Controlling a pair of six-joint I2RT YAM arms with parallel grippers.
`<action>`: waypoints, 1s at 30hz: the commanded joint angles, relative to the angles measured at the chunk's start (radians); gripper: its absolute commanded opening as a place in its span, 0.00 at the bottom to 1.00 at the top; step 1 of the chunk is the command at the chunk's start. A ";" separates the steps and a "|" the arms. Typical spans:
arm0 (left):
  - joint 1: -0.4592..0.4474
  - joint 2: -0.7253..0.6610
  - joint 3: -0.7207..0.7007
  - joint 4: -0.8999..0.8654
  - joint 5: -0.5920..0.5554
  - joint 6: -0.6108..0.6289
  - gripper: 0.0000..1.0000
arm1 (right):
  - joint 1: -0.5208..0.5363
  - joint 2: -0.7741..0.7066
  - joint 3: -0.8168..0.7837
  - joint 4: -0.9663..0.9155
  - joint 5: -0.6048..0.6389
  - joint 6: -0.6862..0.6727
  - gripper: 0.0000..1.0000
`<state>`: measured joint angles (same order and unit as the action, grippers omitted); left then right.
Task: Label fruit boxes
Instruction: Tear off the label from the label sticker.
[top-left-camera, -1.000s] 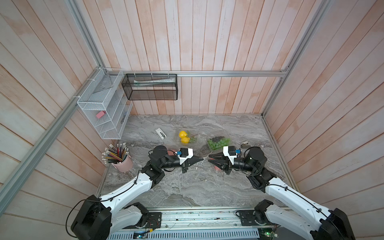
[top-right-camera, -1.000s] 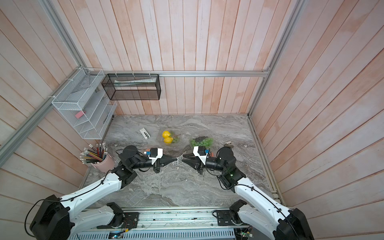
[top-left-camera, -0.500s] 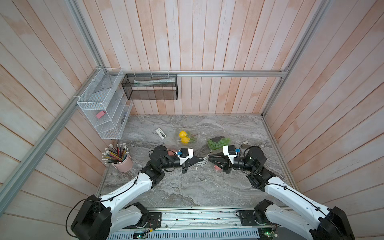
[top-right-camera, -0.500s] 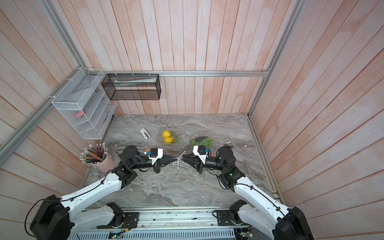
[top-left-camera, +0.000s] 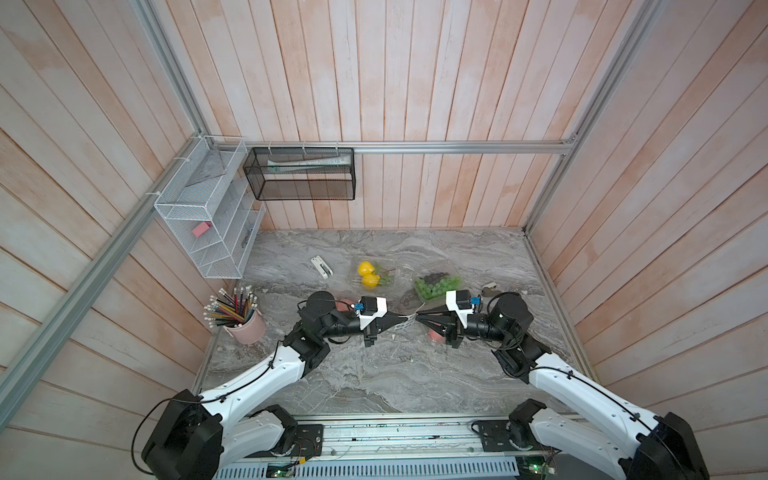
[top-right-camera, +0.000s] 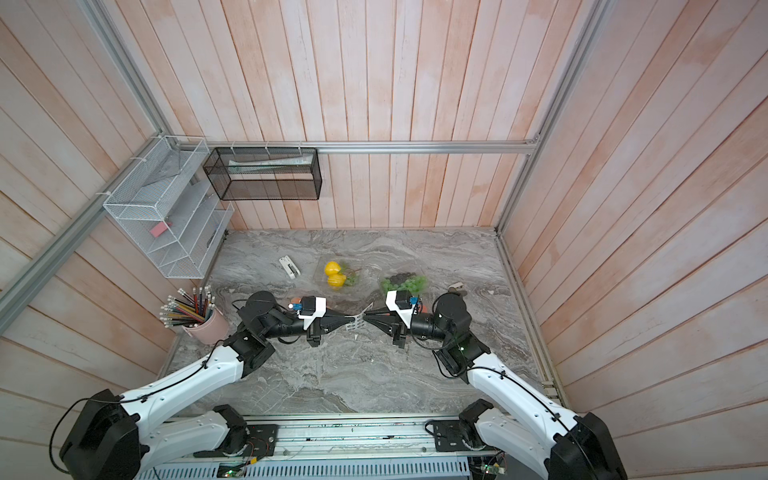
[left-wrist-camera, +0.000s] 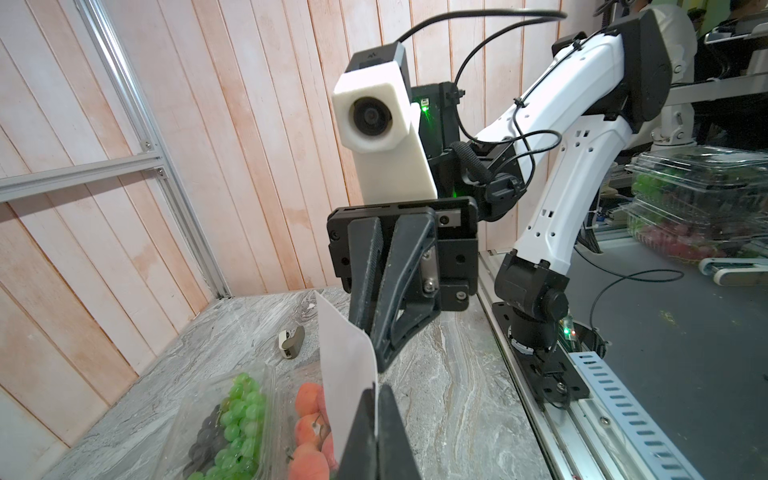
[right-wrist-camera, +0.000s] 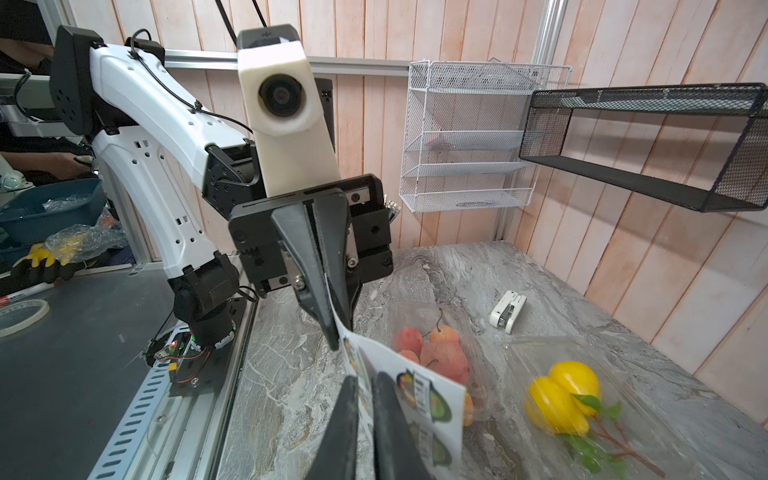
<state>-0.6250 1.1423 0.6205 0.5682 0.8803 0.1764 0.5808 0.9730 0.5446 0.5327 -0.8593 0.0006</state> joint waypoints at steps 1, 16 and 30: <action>-0.007 0.002 -0.008 0.001 -0.013 0.014 0.00 | 0.000 0.005 0.029 0.034 -0.021 0.018 0.11; -0.007 -0.005 -0.006 0.005 -0.059 -0.007 0.00 | -0.001 -0.011 0.021 0.009 -0.030 -0.009 0.00; -0.007 -0.006 -0.005 -0.005 -0.121 0.003 0.00 | 0.000 -0.018 0.012 -0.022 -0.059 -0.012 0.00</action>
<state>-0.6308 1.1423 0.6205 0.5678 0.7944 0.1757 0.5808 0.9733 0.5446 0.5251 -0.8890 -0.0040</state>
